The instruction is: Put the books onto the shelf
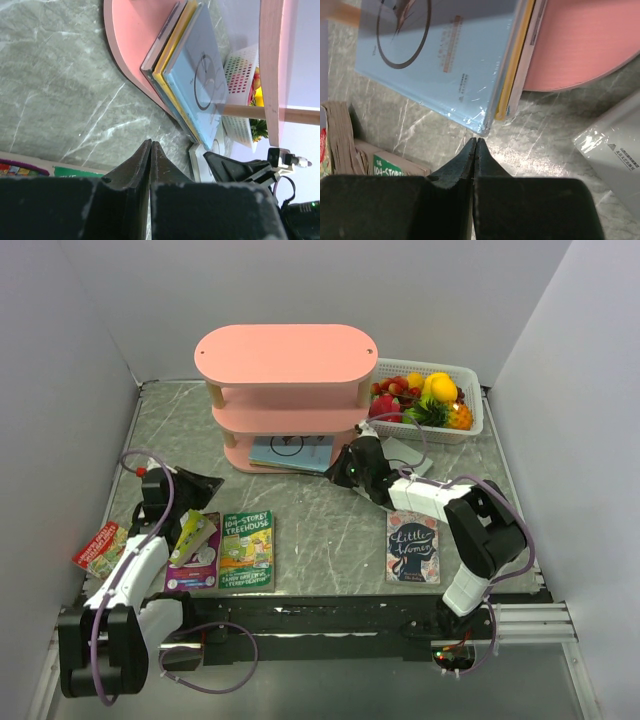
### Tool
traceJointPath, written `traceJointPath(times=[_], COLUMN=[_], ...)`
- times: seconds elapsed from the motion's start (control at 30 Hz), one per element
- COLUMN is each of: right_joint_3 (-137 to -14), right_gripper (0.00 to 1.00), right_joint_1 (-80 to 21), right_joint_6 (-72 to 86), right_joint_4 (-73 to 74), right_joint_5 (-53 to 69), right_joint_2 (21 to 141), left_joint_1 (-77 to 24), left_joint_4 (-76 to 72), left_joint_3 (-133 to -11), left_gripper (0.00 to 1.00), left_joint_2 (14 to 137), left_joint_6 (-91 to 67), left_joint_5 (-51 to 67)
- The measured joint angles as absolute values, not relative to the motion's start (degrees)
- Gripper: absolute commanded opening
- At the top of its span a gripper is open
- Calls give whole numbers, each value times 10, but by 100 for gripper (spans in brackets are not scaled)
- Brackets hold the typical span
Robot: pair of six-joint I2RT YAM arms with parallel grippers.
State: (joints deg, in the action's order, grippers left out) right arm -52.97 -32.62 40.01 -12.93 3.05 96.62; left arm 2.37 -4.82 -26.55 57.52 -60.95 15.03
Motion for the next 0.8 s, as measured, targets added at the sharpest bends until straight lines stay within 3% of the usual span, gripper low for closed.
traceJointPath(times=[0.8], right_joint_3=[-525], right_gripper=[0], right_joint_1=[-327], right_joint_6=[420], right_joint_4=[-157], right_joint_5=[18], right_joint_2=[984], left_joint_1=[24], left_joint_4=[-46], left_joint_3=[-246], left_gripper=[8], left_joint_2=[554], left_joint_6=[-607], left_joint_5=[140])
